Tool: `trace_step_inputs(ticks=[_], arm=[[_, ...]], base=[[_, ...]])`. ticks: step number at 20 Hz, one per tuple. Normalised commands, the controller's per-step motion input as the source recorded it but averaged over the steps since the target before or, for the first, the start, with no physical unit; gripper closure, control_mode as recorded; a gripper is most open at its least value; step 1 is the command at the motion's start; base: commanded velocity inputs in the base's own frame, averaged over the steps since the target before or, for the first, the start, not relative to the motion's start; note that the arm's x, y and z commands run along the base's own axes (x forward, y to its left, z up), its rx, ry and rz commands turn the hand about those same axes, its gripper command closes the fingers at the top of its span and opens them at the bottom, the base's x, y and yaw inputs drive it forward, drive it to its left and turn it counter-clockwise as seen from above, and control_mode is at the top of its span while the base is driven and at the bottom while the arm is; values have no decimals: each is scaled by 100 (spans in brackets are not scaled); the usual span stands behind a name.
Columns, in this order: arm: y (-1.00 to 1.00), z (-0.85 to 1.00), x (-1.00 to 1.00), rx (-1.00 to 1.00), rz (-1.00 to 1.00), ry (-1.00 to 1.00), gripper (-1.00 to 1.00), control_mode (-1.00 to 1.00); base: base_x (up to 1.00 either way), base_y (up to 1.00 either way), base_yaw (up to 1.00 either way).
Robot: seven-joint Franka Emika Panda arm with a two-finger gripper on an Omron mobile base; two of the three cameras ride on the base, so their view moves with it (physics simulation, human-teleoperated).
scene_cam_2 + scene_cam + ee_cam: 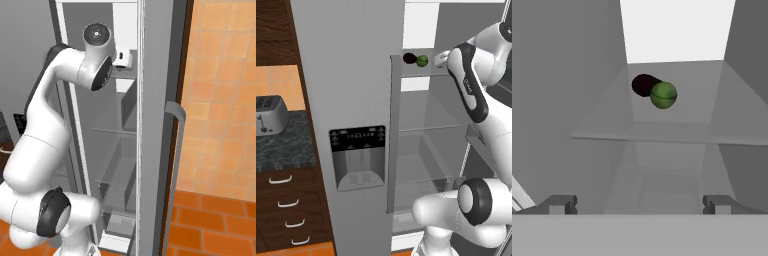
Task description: Place one avocado and one steak in each tupperware on the nearby counter, to pack two identical lunches.
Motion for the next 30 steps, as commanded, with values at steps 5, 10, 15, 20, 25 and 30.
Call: trace_step_inputs(ticks=[5,10,15,20,25,30], arm=[[0,-9,49,0,0,2,-100,-100],[0,-4,48,0,0,0,-100,-100],[0,-2,43,0,0,0,-100,-100],[0,0,26,0,0,0,-100,-100],[0,-7,25,0,0,1,-100,-100],[0,-18,44,0,0,4,-100,-100]], base=[[0,0,0],[0,0,0],[0,0,0],[0,0,0],[0,0,0],[0,0,0]])
